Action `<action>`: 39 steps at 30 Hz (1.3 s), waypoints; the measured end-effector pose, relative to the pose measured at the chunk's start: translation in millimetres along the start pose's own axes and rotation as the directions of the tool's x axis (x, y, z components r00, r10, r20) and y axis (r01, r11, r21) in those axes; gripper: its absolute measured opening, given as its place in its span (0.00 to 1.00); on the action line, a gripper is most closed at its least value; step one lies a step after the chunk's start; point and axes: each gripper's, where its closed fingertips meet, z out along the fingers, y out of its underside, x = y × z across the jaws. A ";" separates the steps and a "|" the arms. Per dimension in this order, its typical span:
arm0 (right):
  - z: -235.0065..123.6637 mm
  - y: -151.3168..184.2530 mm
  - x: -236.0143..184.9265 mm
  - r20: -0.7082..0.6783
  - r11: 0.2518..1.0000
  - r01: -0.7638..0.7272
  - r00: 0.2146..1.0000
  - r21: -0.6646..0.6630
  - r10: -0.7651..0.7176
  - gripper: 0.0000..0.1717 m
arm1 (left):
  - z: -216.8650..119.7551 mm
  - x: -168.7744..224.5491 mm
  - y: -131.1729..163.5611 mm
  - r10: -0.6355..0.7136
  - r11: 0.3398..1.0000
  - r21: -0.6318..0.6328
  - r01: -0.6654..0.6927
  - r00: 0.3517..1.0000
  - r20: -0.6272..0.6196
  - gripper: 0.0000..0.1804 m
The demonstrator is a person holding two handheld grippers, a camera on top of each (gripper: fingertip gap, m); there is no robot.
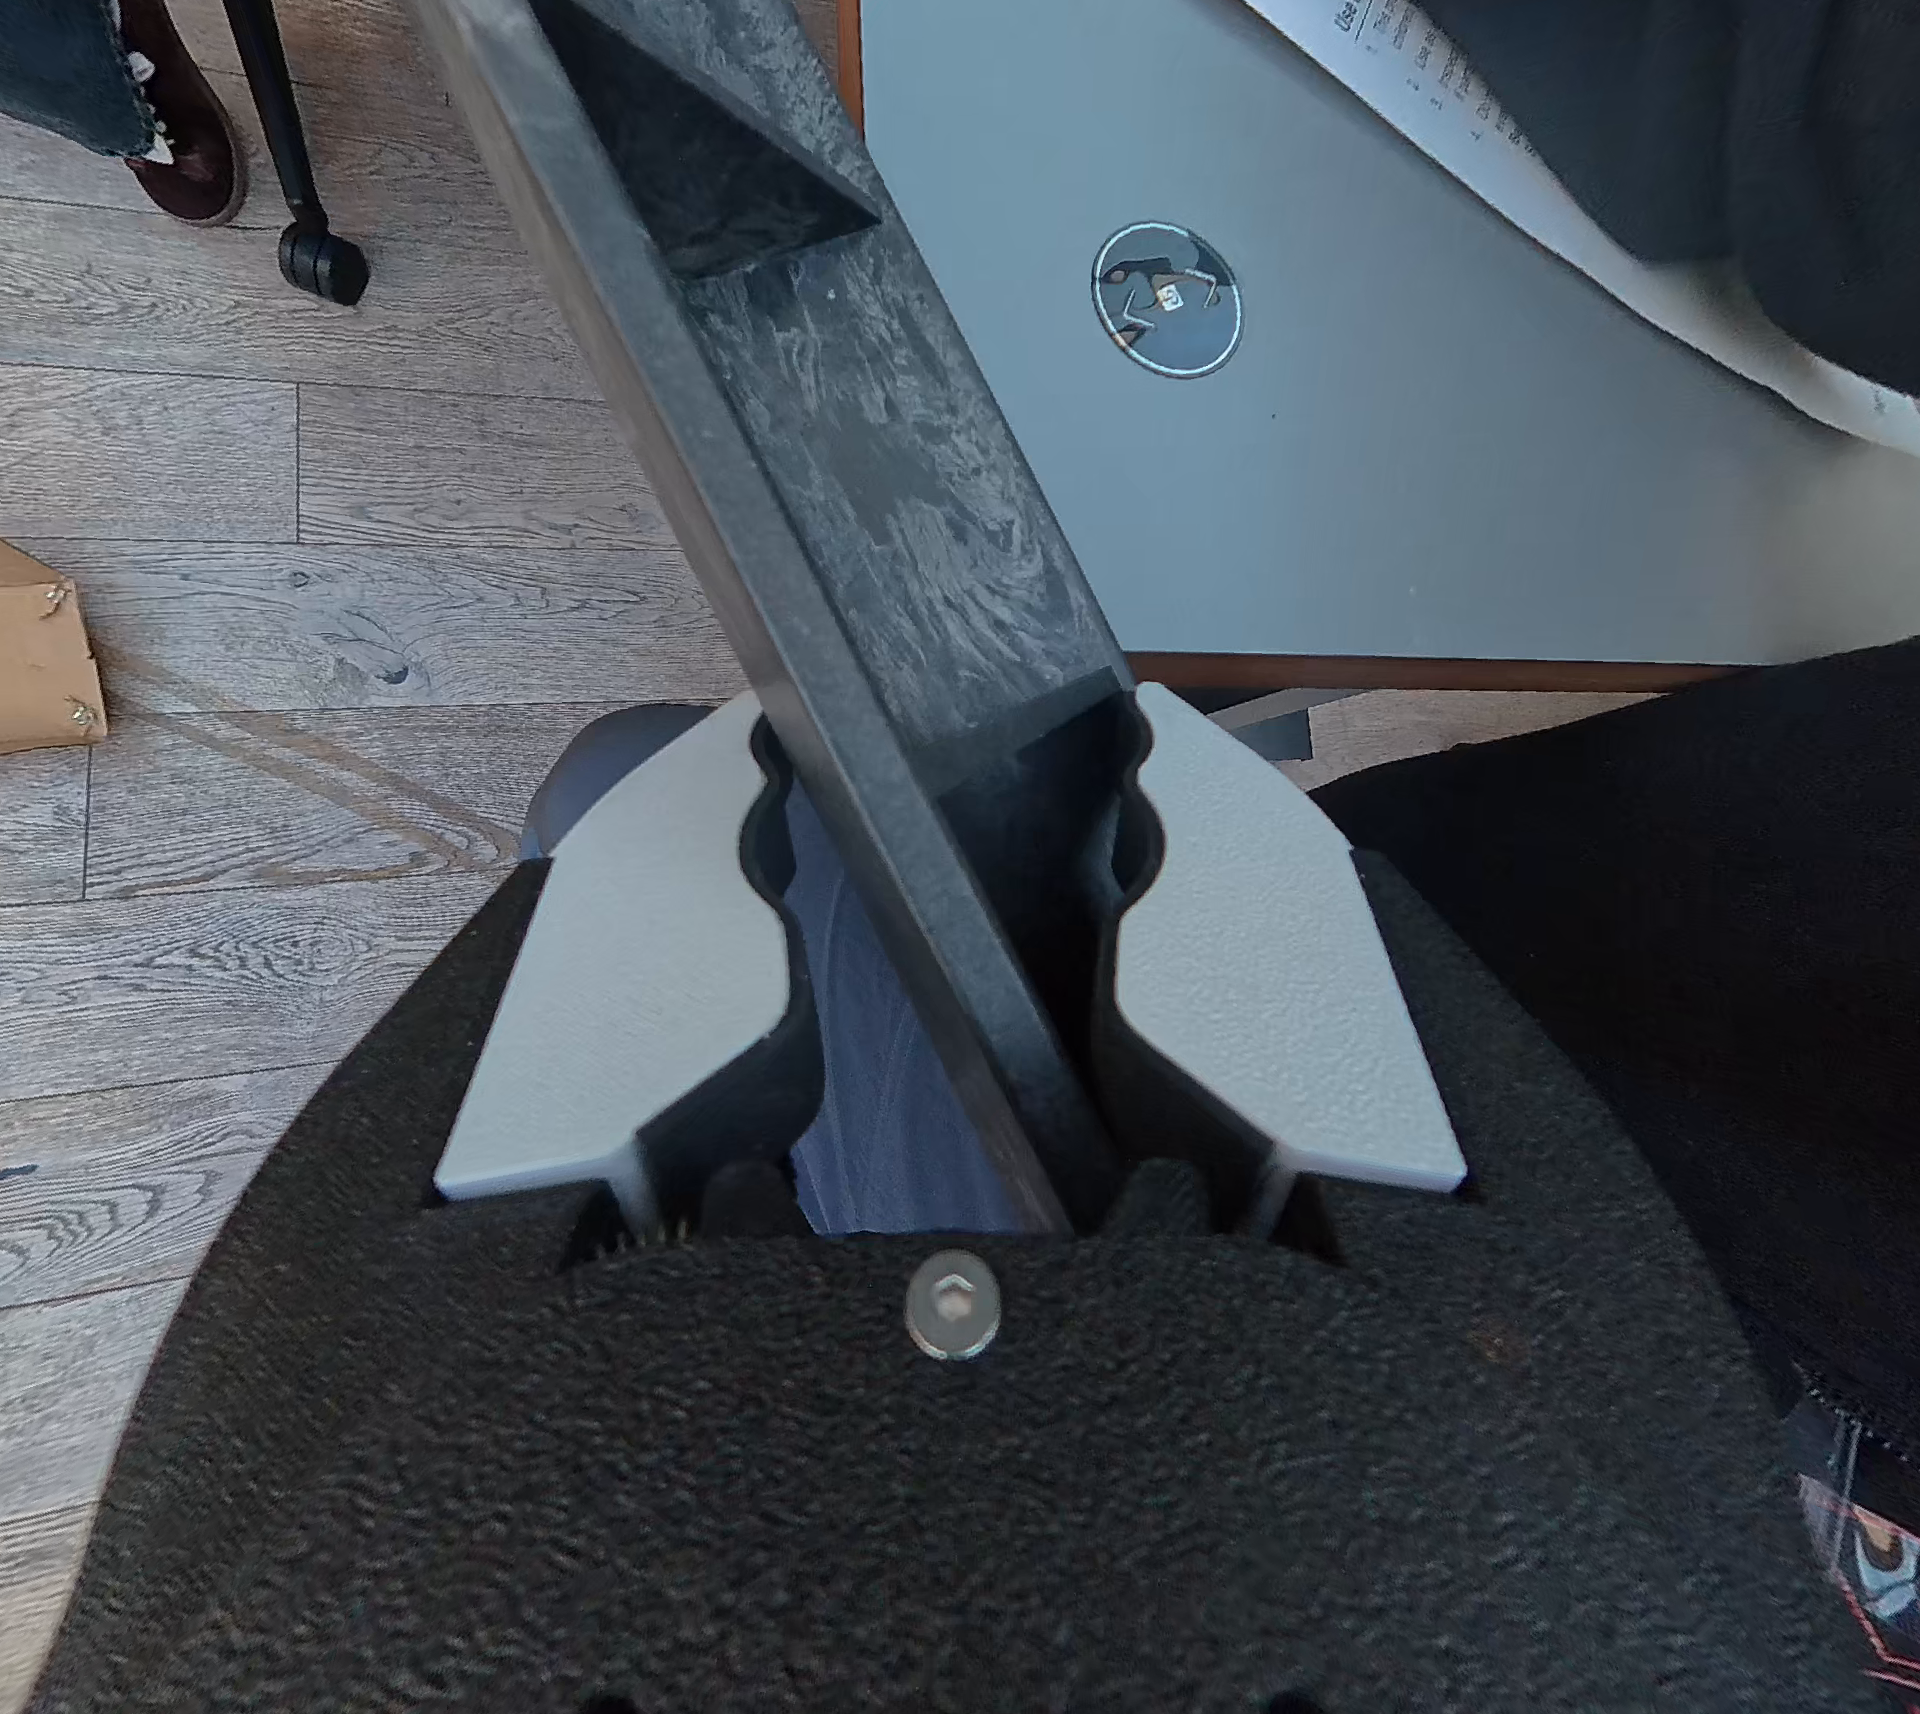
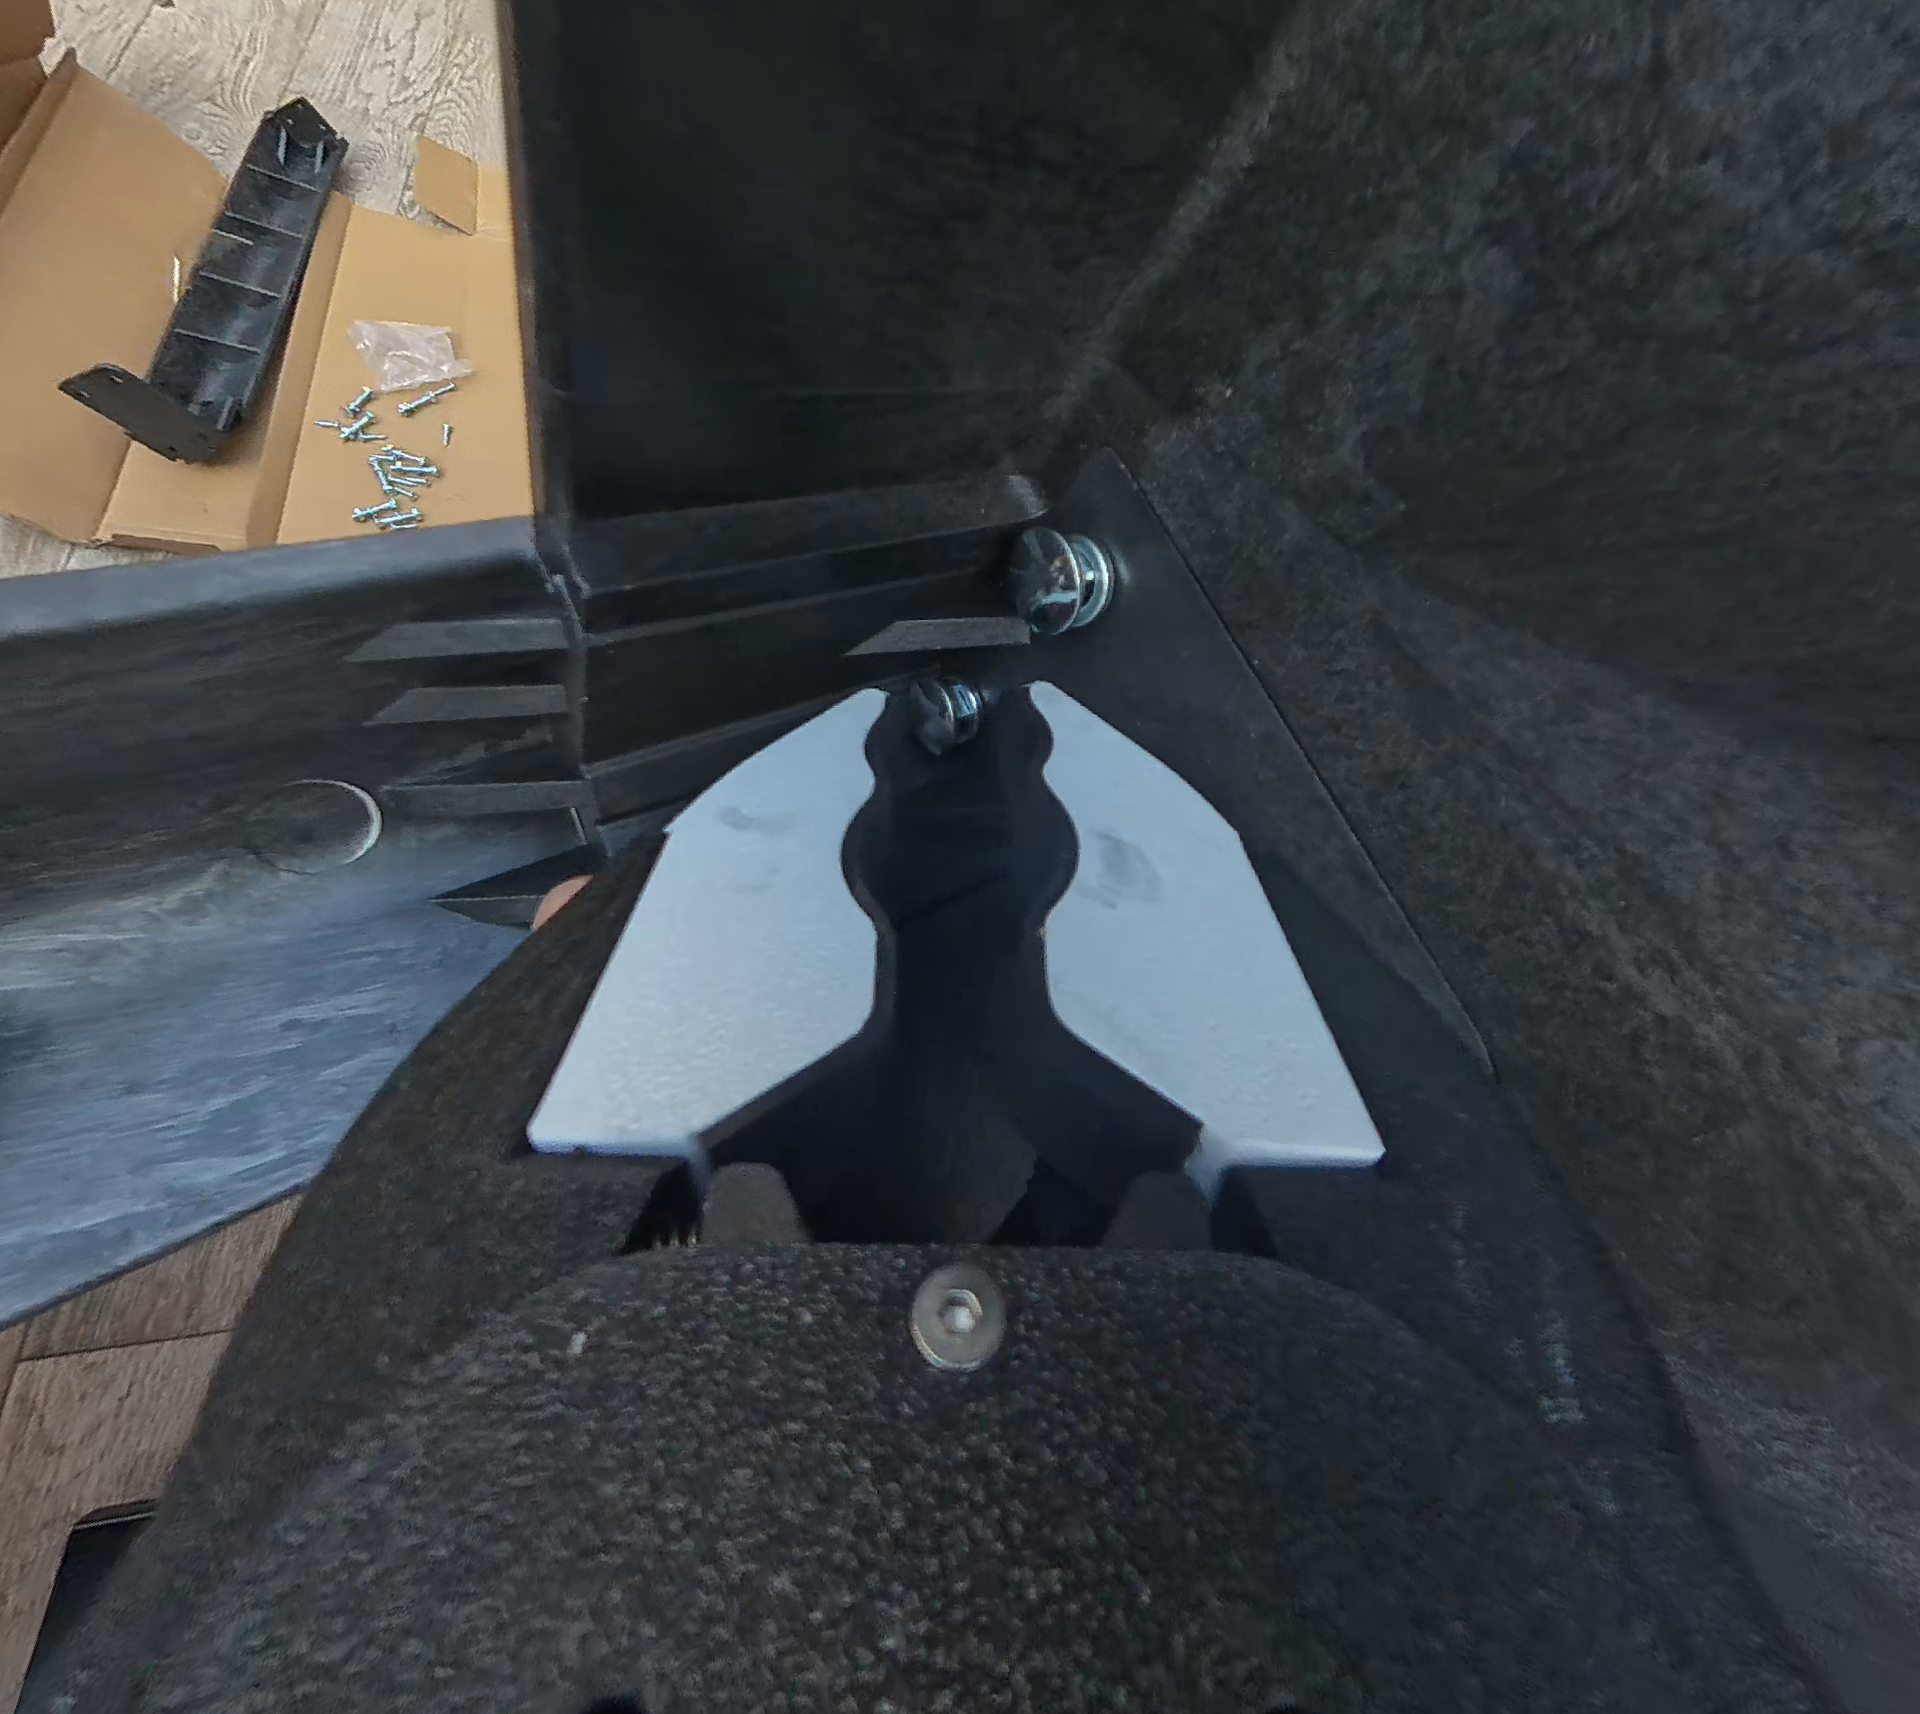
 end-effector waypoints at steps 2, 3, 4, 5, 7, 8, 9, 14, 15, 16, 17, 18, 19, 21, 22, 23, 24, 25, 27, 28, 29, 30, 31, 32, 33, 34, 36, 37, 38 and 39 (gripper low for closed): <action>-0.2 -0.2 -0.3 0.003 1.000 0.003 1.000 0.001 -0.003 0.12 | 0.0 0.0 0.0 -0.001 1.000 0.000 0.001 1.000 0.000 0.33; -0.4 -0.4 -1.0 0.010 1.000 0.004 1.000 0.002 -0.004 0.12 | 0.0 0.0 0.0 -0.001 1.000 0.000 0.001 1.000 0.000 0.33; -0.8 -0.6 -2.1 0.019 1.000 0.005 1.000 0.003 -0.005 0.12 | 0.0 0.0 0.0 -0.001 1.000 0.000 0.001 1.000 0.000 0.33; -1.1 -0.9 -3.7 0.030 1.000 0.007 1.000 0.004 -0.008 0.11 | 0.0 0.0 0.0 -0.001 1.000 0.000 0.001 1.000 0.000 0.33; -1.2 -1.2 -5.1 0.039 1.000 0.008 0.999 0.001 -0.008 0.11 | 0.0 0.1 0.0 -0.001 1.000 0.000 0.001 1.000 0.000 0.33; -0.9 -1.0 -4.8 0.036 1.000 0.006 0.999 -0.004 -0.006 0.11 | -0.1 0.1 -0.1 -0.001 1.000 -0.001 0.001 1.000 0.000 0.33; -0.4 -1.0 -4.4 0.030 1.000 0.002 1.000 -0.010 -0.001 0.11 | 0.0 0.1 0.0 -0.001 1.000 -0.001 0.001 1.000 0.000 0.33; 3.2 -0.1 -5.3 -0.009 0.998 0.024 1.000 -0.052 -0.025 0.02 | 0.0 0.1 -0.1 -0.001 1.000 -0.001 0.001 1.000 0.000 0.33; 4.1 0.7 -5.3 -0.021 0.997 0.035 0.999 -0.066 -0.036 0.01 | 0.0 0.0 -0.1 -0.001 1.000 -0.001 0.001 1.000 0.000 0.33; 4.9 1.6 -4.2 -0.039 0.995 0.046 0.998 -0.085 -0.050 0.00 | 0.0 0.0 -0.1 -0.001 1.000 -0.001 0.001 1.000 0.000 0.33; 5.8 2.5 -3.9 -0.050 0.993 0.058 0.997 -0.105 -0.063 0.00 | 0.0 0.0 -0.1 -0.001 1.000 -0.002 0.001 1.000 0.000 0.33; 6.2 3.0 -4.5 -0.054 0.990 0.077 0.995 -0.120 -0.084 0.00 | -0.1 0.1 -0.1 -0.001 1.000 -0.002 0.001 1.000 0.000 0.33; 6.7 3.5 -5.2 -0.057 0.986 0.094 0.993 -0.135 -0.103 0.00 | 0.0 0.0 -0.2 -0.001 1.000 -0.002 0.001 1.000 0.000 0.33; 7.1 4.4 -6.1 -0.060 0.981 0.112 0.991 -0.158 -0.123 0.00 | -0.1 0.0 -0.1 -0.001 1.000 -0.003 0.001 1.000 0.000 0.33; 7.3 4.7 -6.3 -0.060 0.979 0.117 0.990 -0.165 -0.128 0.00 | 0.0 0.1 -0.1 -0.001 1.000 -0.003 0.001 1.000 0.001 0.33; 7.3 4.8 -6.5 -0.060 0.978 0.120 0.990 -0.168 -0.131 0.00 | -0.1 0.1 -0.2 -0.001 1.000 -0.003 0.001 1.000 0.001 0.33; 7.3 4.8 -6.4 -0.059 0.979 0.118 0.990 -0.167 -0.129 0.00 | -0.1 0.1 -0.1 -0.001 1.000 -0.003 0.001 1.000 0.001 0.33; 7.2 4.8 -6.4 -0.057 0.980 0.113 0.991 -0.164 -0.124 0.00 | -0.1 0.1 -0.1 -0.001 1.000 -0.003 0.001 1.000 0.001 0.34; 7.1 4.7 -6.2 -0.055 0.982 0.104 0.992 -0.158 -0.114 0.00 | -0.1 0.1 -0.1 0.000 1.000 -0.004 0.000 1.000 0.001 0.33; 7.0 4.7 -6.1 -0.055 0.983 0.101 0.992 -0.156 -0.111 0.00 | -0.1 0.0 -0.1 0.000 1.000 -0.004 0.000 1.000 0.001 0.33; 6.9 4.7 -6.1 -0.055 0.983 0.098 0.993 -0.155 -0.108 0.00 | -0.1 -0.1 -0.1 0.000 1.000 -0.005 0.000 1.000 0.001 0.33; 6.9 4.8 -6.0 -0.055 0.983 0.096 0.993 -0.153 -0.106 0.00 | -0.1 0.0 -0.2 0.000 1.000 -0.006 0.000 1.000 0.001 0.33; 6.9 4.8 -6.0 -0.055 0.984 0.094 0.993 -0.153 -0.103 0.00 | -0.1 0.0 -0.1 0.001 1.000 -0.006 -0.001 1.000 0.002 0.33; 6.8 4.8 -5.9 -0.055 0.984 0.093 0.993 -0.152 -0.102 0.00 | -0.1 0.1 -0.1 0.001 1.000 -0.007 -0.001 1.000 0.002 0.33; 6.6 4.8 -5.8 -0.056 0.984 0.091 0.993 -0.152 -0.100 0.00 | -0.1 0.0 -0.1 0.000 1.000 -0.006 0.000 1.000 0.002 0.33; 6.6 4.9 -5.8 -0.057 0.984 0.088 0.994 -0.153 -0.098 0.00 | -0.1 0.1 -0.1 0.000 1.000 -0.006 0.000 1.000 0.002 0.34; 6.4 5.2 -5.9 -0.057 0.984 0.084 0.994 -0.159 -0.094 0.00 | -0.1 0.1 0.0 0.001 1.000 -0.007 -0.001 1.000 0.002 0.33; 6.5 5.4 -6.1 -0.058 0.983 0.084 0.994 -0.163 -0.094 0.00 | -0.1 0.1 0.0 0.001 1.000 -0.007 -0.001 1.000 0.002 0.33; 6.4 5.6 -6.1 -0.058 0.982 0.084 0.994 -0.167 -0.095 0.00 | -0.1 0.2 0.0 0.001 1.000 -0.007 -0.001 1.000 0.001 0.33; 6.4 5.8 -6.2 -0.059 0.982 0.084 0.994 -0.170 -0.095 0.00 | -0.1 0.1 -0.1 0.001 1.000 -0.007 -0.001 1.000 0.001 0.33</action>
